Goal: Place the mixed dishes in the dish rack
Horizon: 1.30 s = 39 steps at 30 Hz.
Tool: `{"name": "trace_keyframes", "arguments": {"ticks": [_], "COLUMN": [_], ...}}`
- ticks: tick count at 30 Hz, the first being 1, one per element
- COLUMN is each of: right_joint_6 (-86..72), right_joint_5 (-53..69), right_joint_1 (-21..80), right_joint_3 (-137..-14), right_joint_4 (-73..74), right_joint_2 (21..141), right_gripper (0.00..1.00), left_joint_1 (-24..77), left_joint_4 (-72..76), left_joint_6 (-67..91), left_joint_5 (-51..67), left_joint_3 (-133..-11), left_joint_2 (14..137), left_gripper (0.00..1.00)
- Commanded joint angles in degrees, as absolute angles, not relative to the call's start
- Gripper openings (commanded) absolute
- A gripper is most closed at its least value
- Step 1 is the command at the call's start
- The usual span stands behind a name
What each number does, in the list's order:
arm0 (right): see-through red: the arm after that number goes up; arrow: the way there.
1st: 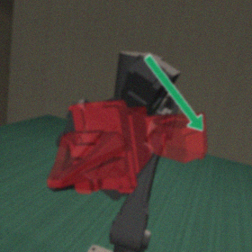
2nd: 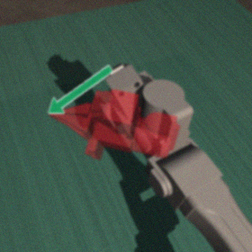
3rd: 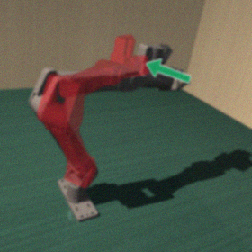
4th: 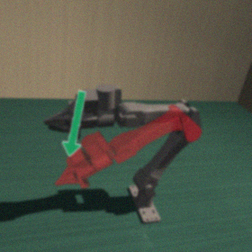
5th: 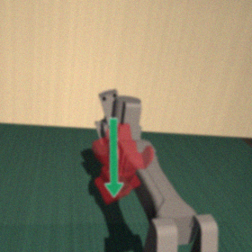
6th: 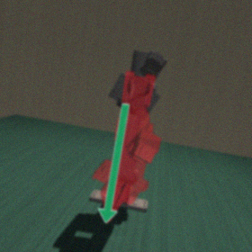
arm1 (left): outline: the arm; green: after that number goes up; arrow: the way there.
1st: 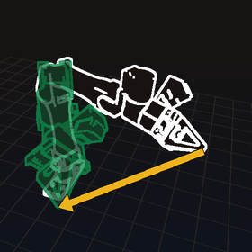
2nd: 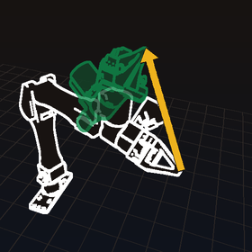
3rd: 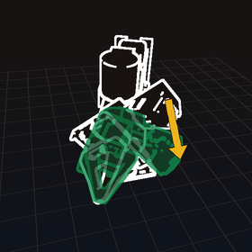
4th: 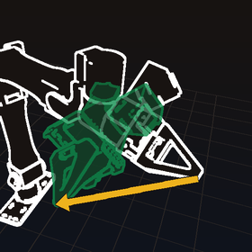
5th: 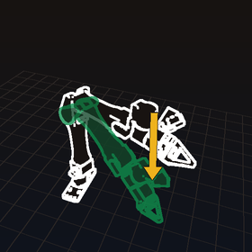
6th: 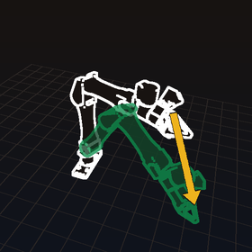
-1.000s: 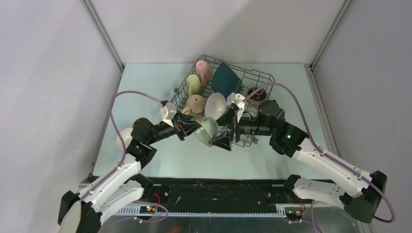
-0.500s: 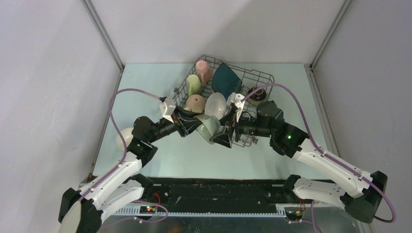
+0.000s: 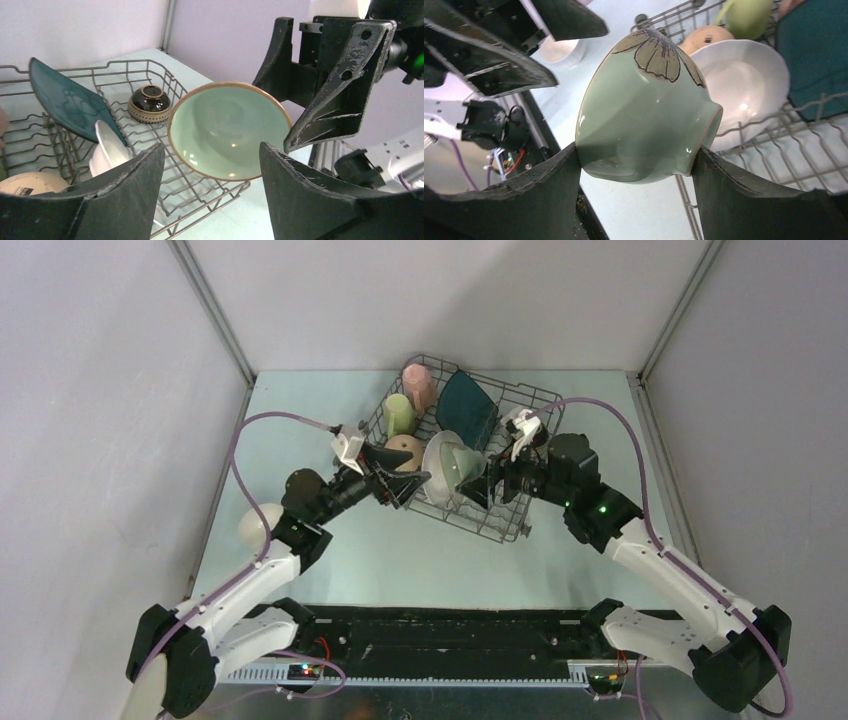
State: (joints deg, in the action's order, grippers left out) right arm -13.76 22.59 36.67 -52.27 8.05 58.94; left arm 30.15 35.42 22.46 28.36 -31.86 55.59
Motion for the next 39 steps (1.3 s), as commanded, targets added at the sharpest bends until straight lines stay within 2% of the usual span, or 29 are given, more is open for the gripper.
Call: {"name": "trace_keyframes", "arguments": {"ticks": [1, 4, 8, 11, 15, 21, 29, 34, 38, 39], "right_joint_6": [-15.1, -12.5, -3.8, 3.1, 11.2, 20.1, 23.2, 23.2, 24.5, 24.5], "right_joint_5": [19.9, 13.9, 0.2, -5.3, -8.6, -13.2, -23.4, -28.0, -30.9, -31.3], "right_joint_1": [33.4, 32.1, 32.3, 32.7, 33.3, 33.4, 32.8, 32.2, 32.4, 32.3], "right_joint_3": [-53.3, -53.5, -57.0, -59.0, -62.2, -69.1, -78.3, -79.0, -78.9, -79.0], "right_joint_4": [2.1, 5.9, 13.8, 16.7, 20.8, 25.6, 30.6, 28.8, 28.5, 28.8], "right_joint_2": [58.5, 58.8, 61.4, 65.4, 71.3, 82.3, 98.2, 103.5, 106.9, 107.8], "right_gripper": [0.00, 0.00, 0.00, 0.00, 0.00, 0.00, 0.00, 0.00, 0.00, 0.03], "left_joint_1": [30.5, 30.5, 30.4, 30.4, 30.4, 30.4, 30.2, 27.8, 24.8, 24.5], "left_joint_4": [36.3, 30.4, 16.7, 6.9, -3.8, -17.7, -38.3, -39.7, -38.6, -38.3], "left_joint_6": [24.1, 23.4, 23.1, 23.3, 22.1, 17.9, 20.4, 23.0, 24.3, 24.9], "left_joint_5": [21.5, 19.1, 7.3, -2.7, -6.2, -7.9, -24.4, -23.9, -19.3, -17.5], "left_joint_3": [-33.6, -33.7, -35.0, -37.2, -39.8, -43.0, -54.3, -54.4, -52.1, -51.2], "left_joint_2": [54.4, 51.2, 44.1, 38.7, 32.6, 26.4, 29.9, 31.1, 30.6, 30.3], "left_gripper": [0.76, 0.78, 0.85, 0.90, 0.99, 1.00, 1.00, 1.00, 1.00, 1.00]}}
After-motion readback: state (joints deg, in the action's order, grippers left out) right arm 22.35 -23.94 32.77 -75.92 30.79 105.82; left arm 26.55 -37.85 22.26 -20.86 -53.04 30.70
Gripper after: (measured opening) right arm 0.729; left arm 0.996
